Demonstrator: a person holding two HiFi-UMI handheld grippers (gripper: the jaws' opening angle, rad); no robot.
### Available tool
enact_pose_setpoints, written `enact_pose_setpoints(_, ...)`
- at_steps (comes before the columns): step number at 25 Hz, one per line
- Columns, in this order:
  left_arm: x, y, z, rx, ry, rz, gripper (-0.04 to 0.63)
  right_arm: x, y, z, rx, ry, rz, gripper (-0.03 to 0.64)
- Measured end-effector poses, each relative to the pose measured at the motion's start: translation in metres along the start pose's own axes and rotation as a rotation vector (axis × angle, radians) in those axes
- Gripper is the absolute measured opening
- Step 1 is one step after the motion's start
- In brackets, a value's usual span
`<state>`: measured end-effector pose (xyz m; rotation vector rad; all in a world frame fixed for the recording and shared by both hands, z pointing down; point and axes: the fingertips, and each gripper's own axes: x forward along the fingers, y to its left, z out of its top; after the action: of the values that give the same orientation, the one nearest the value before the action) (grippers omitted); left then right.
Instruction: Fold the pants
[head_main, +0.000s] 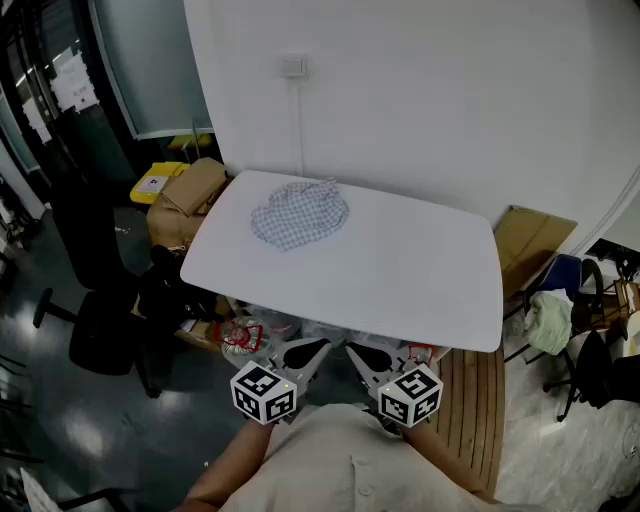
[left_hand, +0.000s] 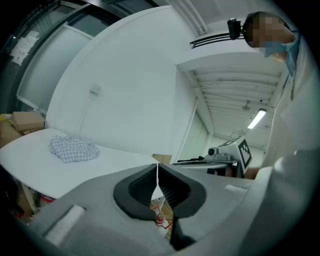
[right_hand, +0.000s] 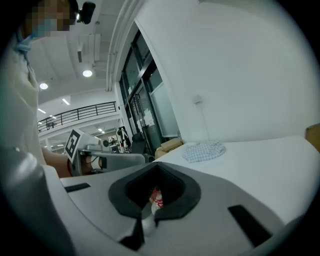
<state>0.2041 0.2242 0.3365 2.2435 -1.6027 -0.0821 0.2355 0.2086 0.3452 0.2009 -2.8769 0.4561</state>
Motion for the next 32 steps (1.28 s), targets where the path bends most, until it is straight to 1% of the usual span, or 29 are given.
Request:
enact_pose_setpoints(12, 0.002, 0.008, -0.001, -0.01, 0.005, 0.009, 0.014, 0.008, -0.003, -0.001, 0.013, 0.003, 0.01, 0.014)
enact_pose_setpoints(17, 0.004, 0.01, 0.0, -0.018, 0.005, 0.009, 0.014, 0.011, 0.0, 0.008, 0.043, -0.057, 0.061, 0.015)
enact_pose_setpoints(21, 0.007, 0.014, -0.003, -0.026, 0.015, 0.008, 0.014, 0.016, 0.003, 0.004, 0.016, -0.032, 0.083, 0.018)
enact_pose_setpoints(27, 0.009, 0.032, -0.006, -0.04, 0.023, 0.002, 0.014, 0.032, -0.003, -0.001, 0.038, -0.016, 0.084, 0.018)
enact_pose_setpoints(32, 0.017, 0.056, 0.001, -0.054, 0.025, -0.016, 0.014, 0.055, -0.016, 0.007, 0.044, -0.009, 0.065, 0.018)
